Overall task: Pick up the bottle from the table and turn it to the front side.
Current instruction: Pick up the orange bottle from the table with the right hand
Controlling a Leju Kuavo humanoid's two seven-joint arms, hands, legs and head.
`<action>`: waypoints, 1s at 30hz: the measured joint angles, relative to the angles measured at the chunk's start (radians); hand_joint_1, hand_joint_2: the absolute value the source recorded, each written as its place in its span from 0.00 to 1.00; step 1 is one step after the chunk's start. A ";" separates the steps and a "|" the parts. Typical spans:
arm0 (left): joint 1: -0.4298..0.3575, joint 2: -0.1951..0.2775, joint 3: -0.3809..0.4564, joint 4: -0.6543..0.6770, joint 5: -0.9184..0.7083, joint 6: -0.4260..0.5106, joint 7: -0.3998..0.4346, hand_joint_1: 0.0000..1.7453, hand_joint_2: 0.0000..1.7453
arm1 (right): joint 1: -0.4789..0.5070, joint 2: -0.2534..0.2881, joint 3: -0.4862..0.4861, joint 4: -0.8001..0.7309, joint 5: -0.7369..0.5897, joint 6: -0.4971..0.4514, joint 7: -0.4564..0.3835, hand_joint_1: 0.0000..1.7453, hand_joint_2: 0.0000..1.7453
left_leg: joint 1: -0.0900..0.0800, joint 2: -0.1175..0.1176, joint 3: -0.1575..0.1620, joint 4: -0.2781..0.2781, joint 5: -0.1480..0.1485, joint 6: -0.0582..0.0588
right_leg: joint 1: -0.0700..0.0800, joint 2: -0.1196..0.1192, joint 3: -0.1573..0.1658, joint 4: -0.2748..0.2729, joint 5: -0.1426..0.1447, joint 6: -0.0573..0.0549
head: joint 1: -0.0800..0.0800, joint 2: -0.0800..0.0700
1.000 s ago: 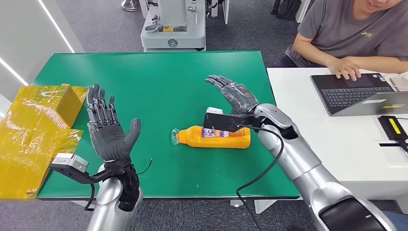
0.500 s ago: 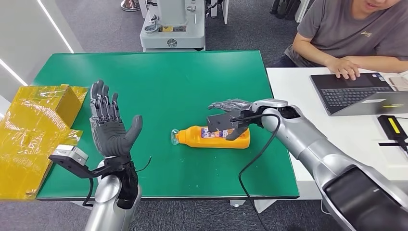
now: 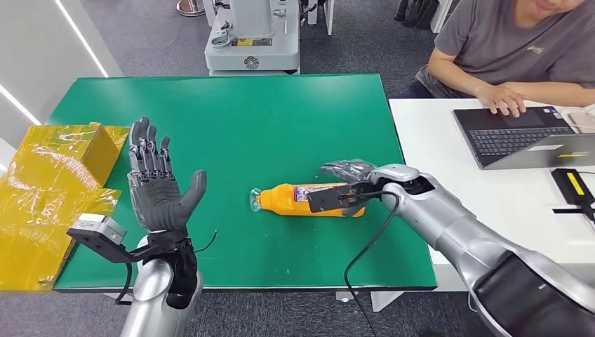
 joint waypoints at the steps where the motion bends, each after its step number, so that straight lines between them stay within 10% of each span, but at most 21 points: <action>1: 0.002 0.001 0.000 -0.004 0.000 0.001 0.001 0.00 1.00 | 0.011 -0.003 0.003 0.000 0.000 -0.018 0.001 0.00 1.00 | 0.000 0.000 0.000 0.000 0.000 0.000 | 0.000 0.000 0.000 0.000 0.000 0.000 | 0.000 0.000; 20: 0.052 0.020 0.001 -0.054 -0.015 -0.003 0.002 0.00 1.00 | 0.176 -0.045 -0.055 -0.082 0.071 -0.189 0.010 0.02 1.00 | 0.000 0.001 0.000 0.000 0.000 0.000 | 0.000 0.000 0.000 0.000 0.000 0.000 | 0.000 0.000; 21: 0.054 0.022 0.001 -0.055 -0.015 -0.003 0.002 0.00 1.00 | 0.183 -0.048 -0.059 -0.089 0.077 -0.193 0.010 0.10 1.00 | 0.000 0.001 0.000 0.000 0.000 0.000 | 0.000 0.001 0.000 0.000 0.000 0.000 | 0.000 0.000; 25: 0.066 0.026 0.002 -0.061 -0.017 -0.001 0.002 0.00 1.00 | 0.206 -0.058 -0.078 -0.115 0.100 -0.203 0.003 0.95 1.00 | 0.000 0.001 0.000 0.000 0.000 0.000 | 0.000 0.001 0.000 0.000 0.000 0.000 | 0.000 0.000; 30: 0.075 0.027 0.003 -0.072 -0.020 0.005 0.002 0.00 1.00 | 0.216 -0.059 -0.103 -0.125 0.143 -0.211 -0.017 1.00 1.00 | 0.000 0.001 0.000 0.000 0.000 0.000 | 0.000 0.001 0.000 0.000 0.000 0.000 | 0.000 0.000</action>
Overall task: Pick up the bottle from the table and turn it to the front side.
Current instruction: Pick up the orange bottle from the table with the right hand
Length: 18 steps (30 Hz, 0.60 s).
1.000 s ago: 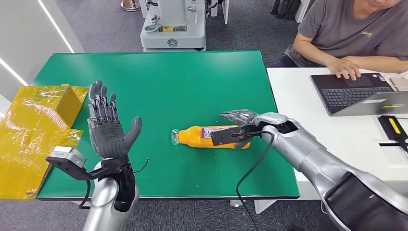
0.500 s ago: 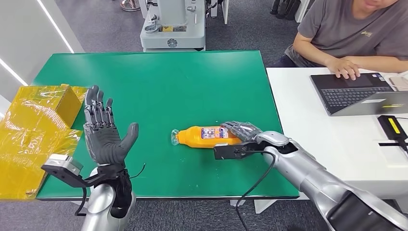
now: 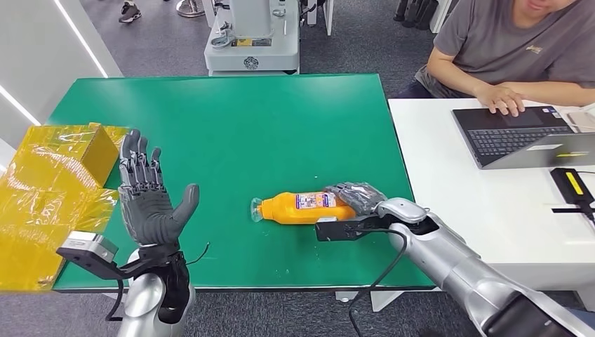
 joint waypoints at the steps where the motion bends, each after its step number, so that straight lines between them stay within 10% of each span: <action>1: 0.002 0.000 0.000 -0.003 -0.001 0.001 0.000 0.00 1.00 | 0.001 0.001 -0.005 0.000 0.009 -0.003 -0.003 1.00 1.00 | 0.000 0.000 0.000 0.000 0.000 0.000 | 0.000 0.000 0.000 0.000 0.000 0.000 | 0.000 0.000; 18: 0.031 0.000 0.015 -0.027 -0.011 0.019 -0.016 0.00 1.00 | 0.053 0.044 -0.116 -0.067 0.064 -0.126 -0.023 1.00 1.00 | 0.000 0.000 0.000 0.000 0.000 0.000 | 0.000 0.000 0.000 0.000 0.000 0.000 | 0.000 0.000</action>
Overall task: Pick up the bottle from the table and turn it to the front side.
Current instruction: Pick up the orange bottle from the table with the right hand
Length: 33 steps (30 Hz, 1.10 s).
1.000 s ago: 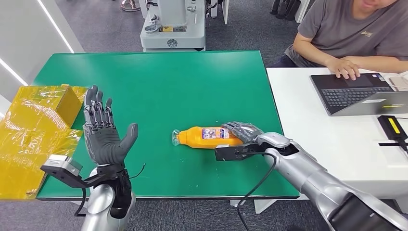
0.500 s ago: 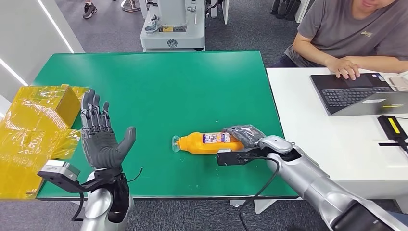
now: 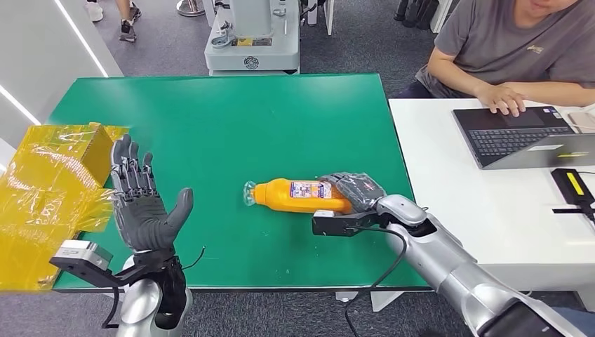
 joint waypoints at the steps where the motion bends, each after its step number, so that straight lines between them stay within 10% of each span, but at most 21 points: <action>1: 0.002 0.000 0.002 -0.001 0.000 0.002 -0.002 0.00 1.00 | 0.013 0.003 -0.014 -0.021 -0.002 -0.018 0.002 1.00 1.00 | 0.000 0.000 0.000 0.000 0.000 0.000 | 0.000 0.000 0.000 0.000 0.000 0.000 | 0.000 0.000; 13: 0.013 0.001 0.005 -0.002 0.028 0.048 -0.033 0.00 1.00 | 0.180 0.056 -0.219 -0.270 -0.006 -0.361 0.084 1.00 1.00 | 0.000 -0.001 -0.001 0.000 0.000 0.000 | 0.000 -0.002 0.000 0.000 -0.001 0.000 | 0.000 0.000; 25: -0.010 -0.001 -0.015 0.030 0.103 0.064 -0.040 0.00 1.00 | 0.291 0.115 -0.314 -0.376 -0.150 -0.699 -0.093 1.00 1.00 | 0.000 0.000 0.000 0.000 0.000 0.000 | 0.000 -0.001 -0.001 0.000 -0.001 0.000 | 0.000 0.000; 33: -0.065 -0.004 -0.066 0.084 0.190 -0.069 -0.013 0.00 1.00 | 0.314 0.126 -0.296 -0.415 -0.220 -0.718 -0.163 1.00 1.00 | 0.000 0.000 0.000 0.000 0.000 0.000 | 0.000 0.000 -0.001 0.000 -0.001 0.000 | 0.000 0.000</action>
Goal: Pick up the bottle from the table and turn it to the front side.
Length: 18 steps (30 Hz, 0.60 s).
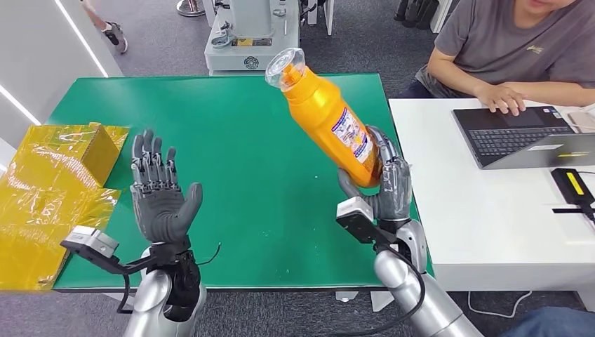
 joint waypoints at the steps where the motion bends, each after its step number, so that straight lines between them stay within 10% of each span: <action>1: -0.008 -0.001 -0.006 0.007 0.008 -0.018 0.003 0.00 1.00 | 0.001 0.000 0.005 -0.004 -0.005 0.005 -0.004 1.00 1.00 | 0.000 0.000 0.000 0.000 0.000 0.000 | 0.000 0.000 0.000 0.000 0.000 0.000 | 0.000 0.000; 18: -0.079 -0.019 -0.046 0.093 0.049 -0.128 0.018 0.00 1.00 | -0.008 0.010 0.085 0.016 -0.019 0.268 -0.011 1.00 1.00 | 0.000 0.000 0.000 0.000 0.000 0.000 | 0.000 0.000 0.000 0.000 0.000 0.000 | 0.000 0.000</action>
